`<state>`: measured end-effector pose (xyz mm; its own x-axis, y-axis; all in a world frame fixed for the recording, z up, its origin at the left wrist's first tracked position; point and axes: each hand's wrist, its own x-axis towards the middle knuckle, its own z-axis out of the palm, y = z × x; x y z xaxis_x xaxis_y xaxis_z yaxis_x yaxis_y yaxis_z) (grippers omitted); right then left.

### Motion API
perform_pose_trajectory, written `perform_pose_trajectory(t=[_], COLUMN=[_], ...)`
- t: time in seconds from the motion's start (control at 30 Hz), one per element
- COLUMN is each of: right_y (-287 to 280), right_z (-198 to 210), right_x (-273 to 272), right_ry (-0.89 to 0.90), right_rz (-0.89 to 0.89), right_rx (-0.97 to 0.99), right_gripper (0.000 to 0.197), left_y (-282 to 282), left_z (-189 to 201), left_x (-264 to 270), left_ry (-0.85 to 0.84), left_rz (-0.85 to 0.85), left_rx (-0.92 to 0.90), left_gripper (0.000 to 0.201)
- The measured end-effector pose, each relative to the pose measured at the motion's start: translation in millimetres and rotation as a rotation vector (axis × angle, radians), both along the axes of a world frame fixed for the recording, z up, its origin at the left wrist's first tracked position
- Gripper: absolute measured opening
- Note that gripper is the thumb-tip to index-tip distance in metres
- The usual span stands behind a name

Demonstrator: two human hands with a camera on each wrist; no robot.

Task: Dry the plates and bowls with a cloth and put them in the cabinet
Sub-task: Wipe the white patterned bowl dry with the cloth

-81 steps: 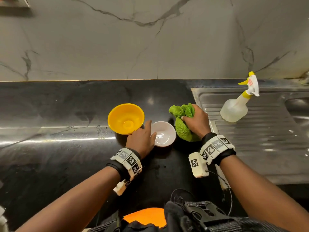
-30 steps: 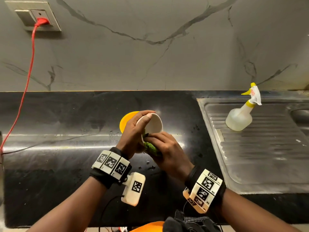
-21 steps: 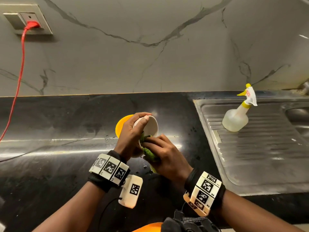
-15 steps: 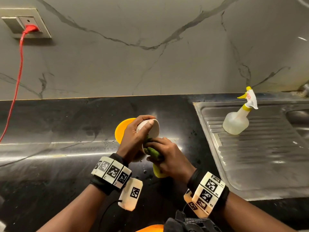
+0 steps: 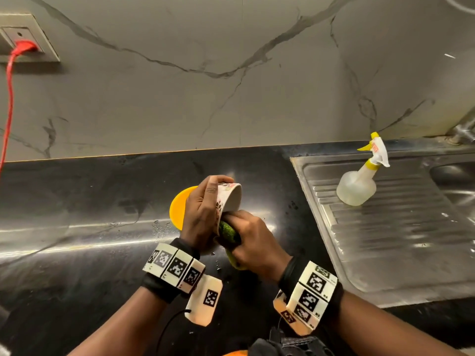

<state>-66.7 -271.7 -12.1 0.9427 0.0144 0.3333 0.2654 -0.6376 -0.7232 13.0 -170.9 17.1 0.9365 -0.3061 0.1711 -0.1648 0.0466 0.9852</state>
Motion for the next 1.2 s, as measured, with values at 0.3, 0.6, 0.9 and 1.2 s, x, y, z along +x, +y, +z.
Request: perform_pose_trajectory(t=[0.3, 0.6, 0.9, 1.2], right_y=[7, 8, 16, 14], right_z=[26, 15, 40, 33], right_x=[3, 3, 16, 0], right_ry=[-0.006, -0.104, 0.117, -0.016], right_rz=[-0.062, 0.001, -0.128, 0.045], right_rx=[0.446, 0.055, 0.479, 0.060], right_gripper=[0.012, 0.026, 0.026, 0.013], left_y=[3, 10, 18, 23], left_z=[15, 19, 2, 13], left_x=[-6, 15, 10, 32], left_ry=[0.022, 0.457, 0.137, 0.218], left_rz=[-0.083, -0.170, -0.194, -0.257], left_rx=[-0.113, -0.089, -0.133, 0.119], left_gripper=[0.033, 0.041, 0.040, 0.049])
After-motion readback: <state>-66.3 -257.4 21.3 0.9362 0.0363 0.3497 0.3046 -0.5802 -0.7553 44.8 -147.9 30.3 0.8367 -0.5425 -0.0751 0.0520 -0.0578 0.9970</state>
